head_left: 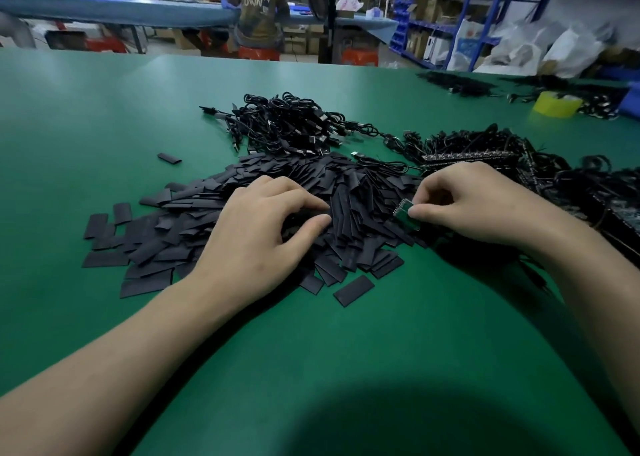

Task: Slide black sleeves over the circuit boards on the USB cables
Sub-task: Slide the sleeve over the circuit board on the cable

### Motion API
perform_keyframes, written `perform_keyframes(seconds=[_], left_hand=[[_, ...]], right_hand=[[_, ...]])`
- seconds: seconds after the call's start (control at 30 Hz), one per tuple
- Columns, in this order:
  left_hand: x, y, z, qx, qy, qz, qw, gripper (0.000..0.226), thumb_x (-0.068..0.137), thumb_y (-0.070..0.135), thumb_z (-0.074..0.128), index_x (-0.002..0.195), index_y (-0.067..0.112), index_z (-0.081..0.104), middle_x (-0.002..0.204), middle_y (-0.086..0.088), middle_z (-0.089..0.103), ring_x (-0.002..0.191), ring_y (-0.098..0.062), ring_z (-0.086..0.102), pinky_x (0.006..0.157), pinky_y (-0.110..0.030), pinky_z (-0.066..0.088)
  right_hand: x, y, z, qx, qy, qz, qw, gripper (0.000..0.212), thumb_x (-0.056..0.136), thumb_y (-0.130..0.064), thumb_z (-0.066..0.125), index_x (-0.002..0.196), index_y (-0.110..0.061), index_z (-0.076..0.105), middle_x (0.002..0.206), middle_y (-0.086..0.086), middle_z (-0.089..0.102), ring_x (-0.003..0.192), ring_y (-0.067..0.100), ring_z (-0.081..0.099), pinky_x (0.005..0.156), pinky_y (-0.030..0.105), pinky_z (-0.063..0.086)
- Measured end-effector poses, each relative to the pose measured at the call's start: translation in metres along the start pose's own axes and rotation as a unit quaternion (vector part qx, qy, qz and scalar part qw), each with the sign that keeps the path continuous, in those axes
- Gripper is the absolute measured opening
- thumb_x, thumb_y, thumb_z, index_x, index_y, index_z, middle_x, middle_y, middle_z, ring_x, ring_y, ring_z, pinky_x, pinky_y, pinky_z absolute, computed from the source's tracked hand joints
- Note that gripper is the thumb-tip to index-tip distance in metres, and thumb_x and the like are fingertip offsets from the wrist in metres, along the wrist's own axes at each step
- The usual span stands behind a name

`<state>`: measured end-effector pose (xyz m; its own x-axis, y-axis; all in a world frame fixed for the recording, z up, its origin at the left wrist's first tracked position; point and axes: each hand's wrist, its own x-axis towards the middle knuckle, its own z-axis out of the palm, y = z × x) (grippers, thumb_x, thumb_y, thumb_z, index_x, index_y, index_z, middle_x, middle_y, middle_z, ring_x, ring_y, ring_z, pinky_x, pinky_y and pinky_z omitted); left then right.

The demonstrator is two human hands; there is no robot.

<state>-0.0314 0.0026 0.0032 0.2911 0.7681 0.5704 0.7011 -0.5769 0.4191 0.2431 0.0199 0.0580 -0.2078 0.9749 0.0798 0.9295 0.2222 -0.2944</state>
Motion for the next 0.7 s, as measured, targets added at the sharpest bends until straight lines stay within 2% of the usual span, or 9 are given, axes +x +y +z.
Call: perform_keyframes(seconds=[0.17,0.27,0.33,0.37,0.43,0.5,0.6,0.67,0.7], left_hand=[[-0.002,0.008,0.001,-0.092,0.005,0.020,0.996,0.016,0.098,0.034,0.067,0.101,0.025,0.080,0.092,0.014,0.070,0.090,-0.009,0.065,0.080,-0.030,0.051],[-0.003,0.014,0.003,-0.221,-0.036,-0.036,0.974,0.019,0.098,0.035,0.065,0.105,0.026,0.081,0.092,0.016,0.077,0.092,-0.002,0.071,0.079,-0.015,0.052],[-0.003,0.014,0.005,-0.294,-0.072,-0.076,0.950,0.026,0.098,0.039,0.062,0.107,0.024,0.081,0.095,0.012,0.079,0.093,-0.003,0.073,0.082,-0.018,0.054],[-0.003,0.012,0.005,-0.322,-0.078,-0.094,0.939,0.028,0.097,0.040,0.061,0.103,0.022,0.082,0.093,0.007,0.080,0.089,-0.006,0.073,0.080,-0.021,0.056],[-0.002,0.009,0.004,-0.366,-0.067,-0.127,0.919,0.031,0.094,0.044,0.063,0.094,0.020,0.082,0.083,0.001,0.079,0.073,-0.007,0.068,0.068,-0.022,0.053],[-0.001,0.006,0.003,-0.375,-0.046,-0.138,0.915,0.029,0.092,0.046,0.068,0.088,0.020,0.081,0.074,0.003,0.074,0.064,-0.003,0.060,0.062,-0.018,0.048],[0.000,0.006,0.002,-0.349,-0.050,-0.120,0.928,0.026,0.095,0.043,0.067,0.083,0.022,0.076,0.071,0.008,0.069,0.064,-0.003,0.057,0.063,-0.020,0.047],[-0.001,0.009,0.002,-0.324,-0.057,-0.104,0.939,0.025,0.099,0.040,0.064,0.084,0.022,0.072,0.072,0.003,0.067,0.066,-0.009,0.058,0.065,-0.032,0.052],[-0.002,0.010,0.002,-0.311,-0.058,-0.098,0.943,0.026,0.100,0.039,0.062,0.085,0.020,0.070,0.075,-0.005,0.066,0.068,-0.019,0.060,0.068,-0.041,0.055]], right_hand=[[-0.012,-0.024,-0.016,0.202,0.030,0.009,0.979,0.020,0.089,-0.041,0.073,0.077,-0.025,0.074,0.066,-0.003,0.071,0.051,0.006,0.058,0.048,0.017,0.043],[-0.020,-0.052,-0.004,0.120,0.140,-0.051,0.981,0.020,0.086,-0.034,0.073,0.071,-0.022,0.068,0.062,-0.008,0.067,0.056,0.004,0.061,0.054,0.013,0.044],[-0.028,-0.073,0.012,0.037,0.196,-0.099,0.975,0.017,0.088,-0.030,0.072,0.075,-0.023,0.064,0.066,-0.010,0.063,0.064,0.007,0.060,0.064,0.024,0.049],[-0.031,-0.081,0.019,0.009,0.205,-0.116,0.972,0.015,0.089,-0.030,0.069,0.078,-0.023,0.063,0.072,-0.009,0.062,0.069,0.012,0.060,0.069,0.034,0.051],[-0.034,-0.087,0.029,-0.001,0.201,-0.139,0.970,0.014,0.091,-0.036,0.063,0.085,-0.023,0.063,0.080,-0.007,0.061,0.076,0.020,0.059,0.073,0.043,0.051],[-0.035,-0.087,0.032,0.027,0.186,-0.155,0.970,0.017,0.092,-0.039,0.060,0.093,-0.024,0.068,0.086,-0.008,0.062,0.082,0.019,0.061,0.077,0.044,0.052],[-0.039,-0.087,0.035,0.073,0.199,-0.171,0.962,0.018,0.094,-0.031,0.058,0.099,-0.025,0.075,0.087,-0.010,0.066,0.082,0.014,0.063,0.076,0.043,0.054],[-0.040,-0.086,0.038,0.076,0.204,-0.171,0.961,0.022,0.093,-0.024,0.055,0.100,-0.024,0.076,0.088,-0.010,0.067,0.083,0.013,0.063,0.077,0.043,0.054],[-0.040,-0.085,0.039,0.077,0.202,-0.172,0.961,0.023,0.093,-0.021,0.055,0.102,-0.023,0.076,0.089,-0.009,0.068,0.084,0.014,0.064,0.078,0.042,0.054]])
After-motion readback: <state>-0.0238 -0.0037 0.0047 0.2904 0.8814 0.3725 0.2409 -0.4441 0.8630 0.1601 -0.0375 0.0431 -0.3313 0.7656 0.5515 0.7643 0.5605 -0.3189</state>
